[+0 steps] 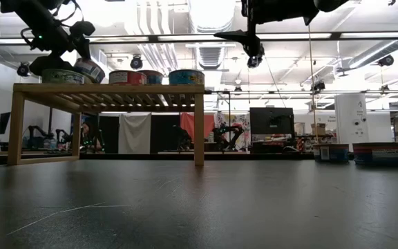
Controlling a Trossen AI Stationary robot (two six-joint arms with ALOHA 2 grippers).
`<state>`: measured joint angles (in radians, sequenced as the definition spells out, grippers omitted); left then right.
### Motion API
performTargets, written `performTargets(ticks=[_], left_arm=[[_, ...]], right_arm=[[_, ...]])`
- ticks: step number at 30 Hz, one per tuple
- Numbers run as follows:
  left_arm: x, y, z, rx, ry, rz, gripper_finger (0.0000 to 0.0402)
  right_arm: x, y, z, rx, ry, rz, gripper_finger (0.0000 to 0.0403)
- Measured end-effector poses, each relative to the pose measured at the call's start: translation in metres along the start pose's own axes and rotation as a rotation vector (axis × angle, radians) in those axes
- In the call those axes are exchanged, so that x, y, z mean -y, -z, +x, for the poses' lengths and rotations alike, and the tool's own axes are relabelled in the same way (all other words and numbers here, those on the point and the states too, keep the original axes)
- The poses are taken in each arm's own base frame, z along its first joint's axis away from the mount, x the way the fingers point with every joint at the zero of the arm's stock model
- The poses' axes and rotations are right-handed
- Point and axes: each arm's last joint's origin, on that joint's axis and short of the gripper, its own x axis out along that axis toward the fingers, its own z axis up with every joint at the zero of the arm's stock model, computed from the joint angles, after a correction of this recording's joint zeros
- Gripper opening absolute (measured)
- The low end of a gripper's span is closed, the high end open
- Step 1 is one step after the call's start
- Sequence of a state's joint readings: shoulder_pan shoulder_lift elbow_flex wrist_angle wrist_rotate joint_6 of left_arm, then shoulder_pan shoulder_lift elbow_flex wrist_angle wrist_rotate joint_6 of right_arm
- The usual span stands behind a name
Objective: Stack canned seafood by type on shelf
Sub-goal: Stack the blue pink tuna can on top of the other blue pink tuna can on the shelf
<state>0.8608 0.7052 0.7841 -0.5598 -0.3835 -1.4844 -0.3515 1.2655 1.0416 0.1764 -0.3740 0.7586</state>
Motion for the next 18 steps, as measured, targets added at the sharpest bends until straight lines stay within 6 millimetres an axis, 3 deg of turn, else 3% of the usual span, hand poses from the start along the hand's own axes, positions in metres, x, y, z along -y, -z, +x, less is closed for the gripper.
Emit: performTargets(ticks=[18], left_arm=[[0.0011,0.0001,0.0004,0.001,0.009,0.049,0.0222]], right_arm=[[0.0000,0.0000,0.0000,0.000,0.000,0.002,0.0354]])
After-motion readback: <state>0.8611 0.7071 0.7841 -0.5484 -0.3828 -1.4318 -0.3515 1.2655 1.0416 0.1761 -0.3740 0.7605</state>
